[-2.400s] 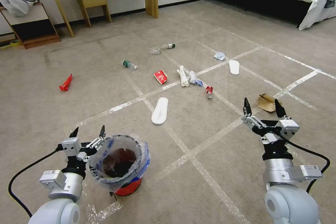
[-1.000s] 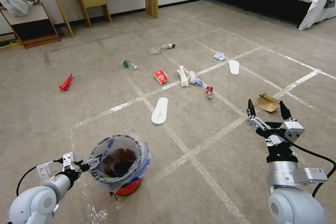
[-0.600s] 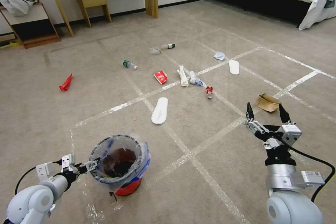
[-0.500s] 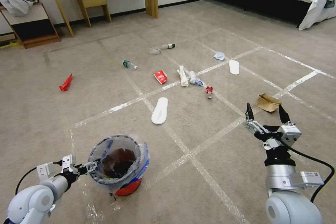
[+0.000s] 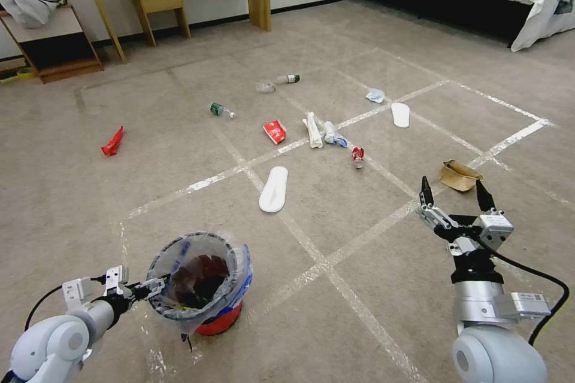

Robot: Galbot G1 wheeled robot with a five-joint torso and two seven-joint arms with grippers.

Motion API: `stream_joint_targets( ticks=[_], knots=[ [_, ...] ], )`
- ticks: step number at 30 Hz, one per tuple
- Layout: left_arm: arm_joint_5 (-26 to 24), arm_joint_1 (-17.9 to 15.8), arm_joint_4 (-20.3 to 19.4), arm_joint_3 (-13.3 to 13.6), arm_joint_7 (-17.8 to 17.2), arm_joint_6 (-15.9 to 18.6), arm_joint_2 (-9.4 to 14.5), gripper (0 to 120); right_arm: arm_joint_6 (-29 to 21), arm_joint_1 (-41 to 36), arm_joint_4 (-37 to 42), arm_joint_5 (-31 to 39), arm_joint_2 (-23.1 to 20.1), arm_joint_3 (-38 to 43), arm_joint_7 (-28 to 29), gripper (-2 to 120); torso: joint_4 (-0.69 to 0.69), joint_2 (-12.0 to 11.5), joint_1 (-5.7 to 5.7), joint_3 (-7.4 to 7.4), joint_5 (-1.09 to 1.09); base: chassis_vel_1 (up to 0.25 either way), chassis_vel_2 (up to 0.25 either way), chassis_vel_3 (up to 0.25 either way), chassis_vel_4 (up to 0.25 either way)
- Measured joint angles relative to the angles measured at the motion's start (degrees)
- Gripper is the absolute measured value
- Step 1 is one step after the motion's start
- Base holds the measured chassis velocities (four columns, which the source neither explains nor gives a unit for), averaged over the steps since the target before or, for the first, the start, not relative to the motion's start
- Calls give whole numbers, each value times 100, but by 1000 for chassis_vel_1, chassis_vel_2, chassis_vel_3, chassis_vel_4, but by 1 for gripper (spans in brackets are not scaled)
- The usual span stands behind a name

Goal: Pick up the trash bin and place the garbage on the floor into it.

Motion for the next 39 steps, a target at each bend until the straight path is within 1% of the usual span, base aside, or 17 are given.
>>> stream_joint_targets(
  ticks=[1, 3, 4, 7, 9, 10, 12, 13, 15, 18, 19, 20, 21, 30, 33, 35, 39],
  knots=[
    [0, 0, 0, 0, 0, 0, 0, 74, 0, 0, 0, 0, 0, 0, 0, 100, 0, 0, 0, 0, 0, 0, 0, 0, 0],
    [-8, 13, -17, 23, 0, 14, 37, 63, 11, 13, -28, 1, 4, -9, -1, 100, 0, 0, 0, 0, 0, 0, 0, 0, 0],
    [-8, 13, -17, 23, 0, 14, 37, 63, 11, 13, -28, 1, 4, -9, -1, 100, 0, 0, 0, 0, 0, 0, 0, 0, 0],
    [-12, 12, -17, 45, -1, 22, 81, 54, 19, 26, -49, 5, 1, -9, -1, 100, 0, 0, 0, 0, 0, 0, 0, 0, 0],
    [-19, -5, -6, 60, 0, 43, 128, 41, 25, 65, -95, 15, -7, -11, -1, 100, 0, 0, 0, 0, 0, 0, 0, 0, 0],
    [-19, -5, -6, 60, 0, 43, 128, 41, 25, 65, -95, 15, -7, -11, -1, 100, 0, 0, 0, 0, 0, 0, 0, 0, 0],
    [-60, -17, 4, 69, -1, 64, 161, 30, 28, 97, -138, 18, -9, -25, -1, 100, 0, 0, 0, 0, 0, 0, 0, 0, 0],
    [-60, -17, 4, 69, -1, 64, 161, 30, 28, 97, -138, 18, -9, -25, -1, 100, 0, 0, 0, 0, 0, 0, 0, 0, 0],
    [-102, -23, 11, 78, -1, 88, 181, 20, 29, 129, -168, 19, -8, -42, -1, 100, 0, 0, 0, 0, 0, 0, 0, 0, 0],
    [-126, -26, 13, 87, 1, 97, 186, 15, 29, 142, -177, 19, -7, -48, -2, 100, 0, 0, 0, 0, 1, 0, 0, 0, 0],
    [-152, -29, 12, 93, 3, 112, 191, 7, 29, 152, -192, 22, -7, -50, -2, 100, 0, 1, 0, 0, 1, 0, 0, 0, 0],
    [-152, -29, 12, 93, 3, 112, 191, 7, 29, 152, -192, 22, -7, -50, -2, 100, 0, 1, 0, 0, 1, 0, 0, 0, 0],
    [-172, -31, -1, 99, 7, 126, 192, 2, 29, 158, -206, 24, -13, -50, -2, 100, 0, 0, 0, 0, 1, 0, 0, 0, 0],
    [-205, 7, -165, 15, -27, 170, 117, 1, 29, 148, -212, 37, -43, -45, 3, 100, 0, 0, 0, 0, -2, 0, 0, 0, 0],
    [-253, 50, -329, -117, -99, 190, 54, 1, 20, 139, -168, 65, -66, -41, 39, 100, 0, 0, 0, 0, -1, 0, 0, 0, 0],
    [-312, 96, -552, -321, -263, 253, -38, 1, 11, 117, -129, 111, -114, -30, 109, 100, 0, 0, 0, 0, 0, 0, 0, 0, 0],
    [-439, 131, -777, -494, -488, 333, -118, 1, -30, 67, -71, 142, -179, 14, 211, 100, 0, 0, 0, 0, 0, 0, 0, 0, 0]
  ],
)
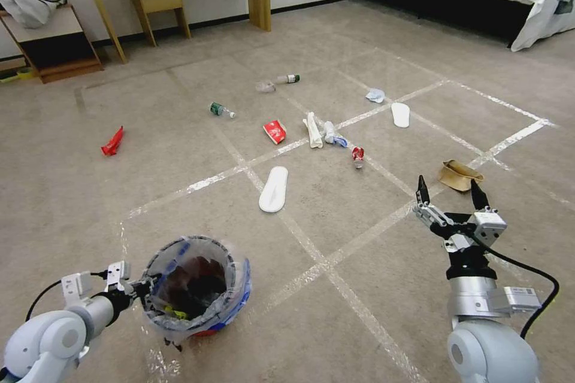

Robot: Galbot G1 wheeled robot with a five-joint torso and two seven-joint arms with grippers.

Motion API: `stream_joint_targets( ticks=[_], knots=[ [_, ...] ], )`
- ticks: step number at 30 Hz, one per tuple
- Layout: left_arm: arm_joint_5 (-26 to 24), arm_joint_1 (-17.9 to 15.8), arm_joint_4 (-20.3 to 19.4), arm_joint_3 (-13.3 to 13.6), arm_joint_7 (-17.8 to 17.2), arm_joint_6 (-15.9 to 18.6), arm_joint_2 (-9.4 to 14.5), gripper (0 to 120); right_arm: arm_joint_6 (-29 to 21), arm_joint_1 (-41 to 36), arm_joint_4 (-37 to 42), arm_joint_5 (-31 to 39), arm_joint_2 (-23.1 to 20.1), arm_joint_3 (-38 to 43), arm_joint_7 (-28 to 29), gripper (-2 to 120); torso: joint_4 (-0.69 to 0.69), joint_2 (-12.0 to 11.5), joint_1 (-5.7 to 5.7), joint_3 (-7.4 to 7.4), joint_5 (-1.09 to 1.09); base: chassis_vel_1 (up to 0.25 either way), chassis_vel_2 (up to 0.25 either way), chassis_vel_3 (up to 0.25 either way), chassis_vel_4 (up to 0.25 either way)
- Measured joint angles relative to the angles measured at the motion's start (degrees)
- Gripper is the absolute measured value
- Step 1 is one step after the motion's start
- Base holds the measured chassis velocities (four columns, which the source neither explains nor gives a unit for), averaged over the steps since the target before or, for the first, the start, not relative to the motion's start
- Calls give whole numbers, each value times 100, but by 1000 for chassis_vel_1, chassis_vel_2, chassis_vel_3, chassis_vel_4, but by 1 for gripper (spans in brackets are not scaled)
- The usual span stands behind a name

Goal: Pick up the trash bin and place the garbage on the floor into it.

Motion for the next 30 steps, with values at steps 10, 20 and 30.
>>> stream_joint_targets(
  ticks=[10, 20, 30],
  knots=[
    [-591, 243, -847, -579, -597, 166, -155, 1, -318, -42, 228, 468, -330, 177, 386, 100, 0, 0, 0, 0, 1, 0, 0, 0, 0],
    [-876, 460, -1288, -884, -1080, 167, -302, 1, -440, 23, 267, 681, -530, 228, 463, 100, 0, 0, 0, -1, 1, 0, 0, 0, 0],
    [-943, 492, -1208, -882, -1115, 163, -343, 1, -362, 55, 179, 751, -593, 219, 341, 100, 0, 0, 0, -1, 0, 0, 0, 0, 0]
  ],
)
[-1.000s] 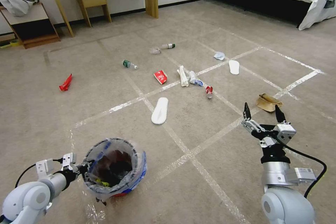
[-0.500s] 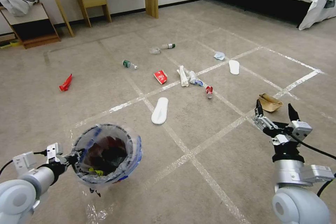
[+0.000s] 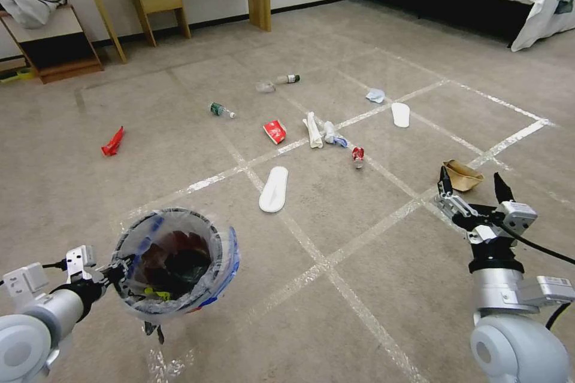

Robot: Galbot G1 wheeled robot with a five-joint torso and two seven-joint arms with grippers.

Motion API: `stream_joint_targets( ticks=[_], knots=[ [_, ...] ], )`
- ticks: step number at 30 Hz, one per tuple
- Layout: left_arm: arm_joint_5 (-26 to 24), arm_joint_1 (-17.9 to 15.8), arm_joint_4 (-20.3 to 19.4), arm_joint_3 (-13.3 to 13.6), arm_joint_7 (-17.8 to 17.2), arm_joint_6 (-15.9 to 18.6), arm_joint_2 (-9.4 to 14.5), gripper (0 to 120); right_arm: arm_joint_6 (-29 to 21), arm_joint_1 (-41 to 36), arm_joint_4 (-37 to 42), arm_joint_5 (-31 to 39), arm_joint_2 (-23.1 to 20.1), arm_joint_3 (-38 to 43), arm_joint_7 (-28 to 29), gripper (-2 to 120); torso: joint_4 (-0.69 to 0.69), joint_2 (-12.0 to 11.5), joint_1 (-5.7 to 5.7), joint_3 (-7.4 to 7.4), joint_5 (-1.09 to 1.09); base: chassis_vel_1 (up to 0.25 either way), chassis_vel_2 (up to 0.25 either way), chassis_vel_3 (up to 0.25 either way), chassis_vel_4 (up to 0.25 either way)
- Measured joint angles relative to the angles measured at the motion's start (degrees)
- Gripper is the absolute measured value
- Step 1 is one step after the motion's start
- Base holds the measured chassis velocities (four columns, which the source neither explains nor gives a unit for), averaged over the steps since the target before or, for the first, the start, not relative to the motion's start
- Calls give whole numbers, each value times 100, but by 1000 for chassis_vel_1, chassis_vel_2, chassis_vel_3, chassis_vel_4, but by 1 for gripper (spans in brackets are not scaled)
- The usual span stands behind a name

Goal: Pick up the trash bin and place the garbage on the floor into it.

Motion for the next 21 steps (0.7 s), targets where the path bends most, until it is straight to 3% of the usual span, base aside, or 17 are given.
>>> stream_joint_targets(
  ticks=[14, 21],
  knots=[
    [-119, -43, 243, -77, 25, -5, 44, 1, 50, 32, -38, 16, -29, 43, -158, 100, 0, 0, -1, 0, 0, -5, 5, 10, -7],
    [-120, -62, 361, -93, 49, -10, 45, 1, 78, 8, -48, 4, -16, 32, -186, 100, -1, 1, -1, 2, -2, -146, 131, 140, -134]
  ],
)
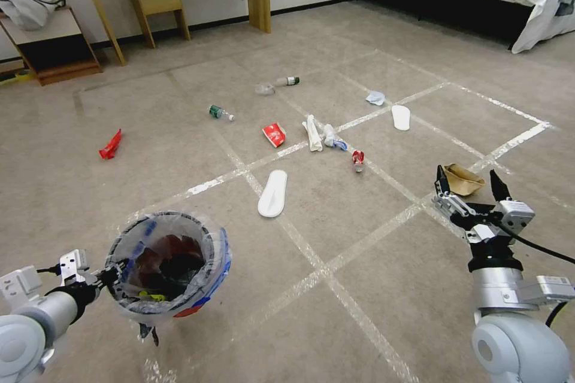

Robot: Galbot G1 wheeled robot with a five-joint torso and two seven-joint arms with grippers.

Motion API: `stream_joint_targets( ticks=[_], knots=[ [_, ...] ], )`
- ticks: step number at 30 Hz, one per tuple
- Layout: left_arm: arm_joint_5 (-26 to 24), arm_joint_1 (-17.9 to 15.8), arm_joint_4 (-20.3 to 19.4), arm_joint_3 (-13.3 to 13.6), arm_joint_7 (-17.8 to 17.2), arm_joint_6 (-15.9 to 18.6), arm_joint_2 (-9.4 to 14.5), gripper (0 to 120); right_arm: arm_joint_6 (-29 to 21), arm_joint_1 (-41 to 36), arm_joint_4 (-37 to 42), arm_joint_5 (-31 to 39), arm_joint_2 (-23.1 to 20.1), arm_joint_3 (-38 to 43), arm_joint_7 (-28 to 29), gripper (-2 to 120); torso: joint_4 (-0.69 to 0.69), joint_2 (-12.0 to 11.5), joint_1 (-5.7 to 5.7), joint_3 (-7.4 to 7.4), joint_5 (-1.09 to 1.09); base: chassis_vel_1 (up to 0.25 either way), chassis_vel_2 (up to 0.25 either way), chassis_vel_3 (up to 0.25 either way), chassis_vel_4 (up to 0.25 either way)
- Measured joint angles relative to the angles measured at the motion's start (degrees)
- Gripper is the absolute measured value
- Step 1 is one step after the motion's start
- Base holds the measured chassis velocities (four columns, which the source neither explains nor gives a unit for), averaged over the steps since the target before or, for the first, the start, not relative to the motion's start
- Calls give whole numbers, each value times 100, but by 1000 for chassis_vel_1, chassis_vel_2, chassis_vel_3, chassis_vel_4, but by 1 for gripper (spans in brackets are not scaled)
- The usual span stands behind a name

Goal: Pick up the trash bin and place the garbage on the floor into it.

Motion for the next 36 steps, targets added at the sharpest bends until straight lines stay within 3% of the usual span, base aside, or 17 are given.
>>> stream_joint_targets(
  ticks=[36],
  knots=[
    [405, -44, 195, -45, 356, -2, 31, 1, -73, -52, -2, -98, 105, -27, -9, 100, 1, 0, 1, -1, 1, -136, 141, 145, -139]
  ],
)
